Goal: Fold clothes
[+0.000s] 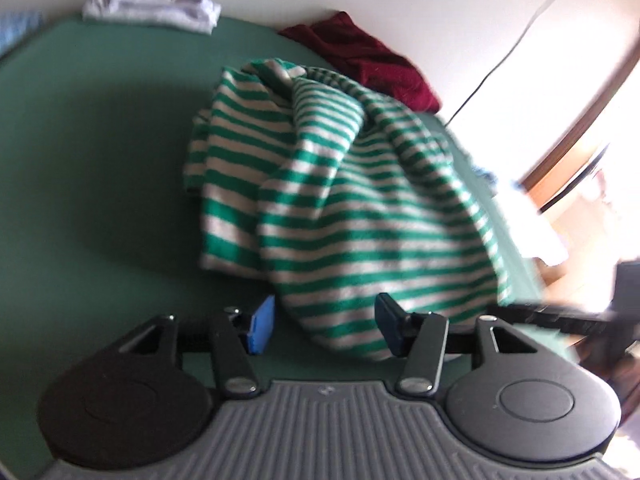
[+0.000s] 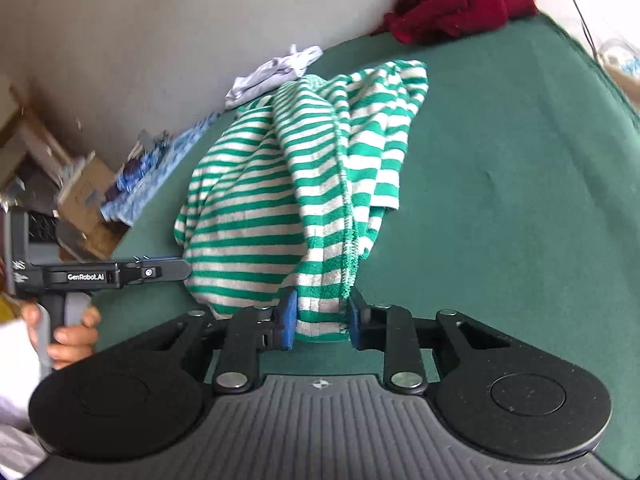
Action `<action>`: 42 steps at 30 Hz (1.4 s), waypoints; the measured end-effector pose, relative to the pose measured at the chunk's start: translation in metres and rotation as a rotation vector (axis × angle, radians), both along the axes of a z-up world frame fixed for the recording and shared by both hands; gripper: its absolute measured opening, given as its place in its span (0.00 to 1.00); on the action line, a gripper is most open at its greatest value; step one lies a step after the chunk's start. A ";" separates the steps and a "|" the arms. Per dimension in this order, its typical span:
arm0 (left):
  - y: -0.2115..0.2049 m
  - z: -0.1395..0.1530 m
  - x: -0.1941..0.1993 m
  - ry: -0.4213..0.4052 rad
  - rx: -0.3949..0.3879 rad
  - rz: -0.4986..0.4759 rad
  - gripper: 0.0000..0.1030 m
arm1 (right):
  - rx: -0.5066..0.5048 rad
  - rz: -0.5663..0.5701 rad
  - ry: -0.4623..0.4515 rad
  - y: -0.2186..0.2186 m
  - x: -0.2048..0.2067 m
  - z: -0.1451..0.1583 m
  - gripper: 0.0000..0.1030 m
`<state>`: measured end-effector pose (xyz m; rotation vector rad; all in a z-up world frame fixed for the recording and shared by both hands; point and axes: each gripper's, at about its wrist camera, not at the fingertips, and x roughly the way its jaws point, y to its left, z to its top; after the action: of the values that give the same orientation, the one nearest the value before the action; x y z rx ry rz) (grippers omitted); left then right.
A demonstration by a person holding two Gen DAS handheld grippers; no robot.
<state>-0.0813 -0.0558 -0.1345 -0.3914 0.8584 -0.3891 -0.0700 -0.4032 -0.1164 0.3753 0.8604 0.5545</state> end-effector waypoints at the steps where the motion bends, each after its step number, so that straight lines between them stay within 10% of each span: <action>1: 0.000 -0.002 0.002 -0.002 -0.031 -0.006 0.62 | -0.002 0.001 -0.001 0.000 -0.001 0.001 0.25; 6: 0.004 -0.006 0.005 -0.001 -0.121 -0.027 0.69 | 0.008 -0.027 0.022 -0.001 -0.001 0.001 0.25; 14: 0.034 -0.035 0.003 0.139 -0.353 0.048 0.01 | 0.041 -0.102 0.050 -0.003 -0.008 0.000 0.22; 20: 0.025 -0.015 0.004 0.069 -0.260 0.064 0.00 | 0.027 -0.107 0.102 0.006 -0.001 0.004 0.11; 29: 0.028 0.091 -0.047 -0.237 -0.129 0.060 0.00 | 0.431 -0.112 -0.023 -0.014 -0.024 0.058 0.11; 38: 0.039 0.181 0.035 -0.463 -0.046 0.099 0.00 | 0.577 -0.151 -0.230 -0.009 0.070 0.141 0.10; 42: 0.044 0.223 0.083 -0.537 -0.017 0.132 0.00 | 0.476 -0.182 -0.333 0.005 0.116 0.190 0.10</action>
<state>0.0014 -0.0116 0.0880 -0.3347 0.3042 -0.3558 0.0462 -0.3985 0.0737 0.7625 0.3612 0.6292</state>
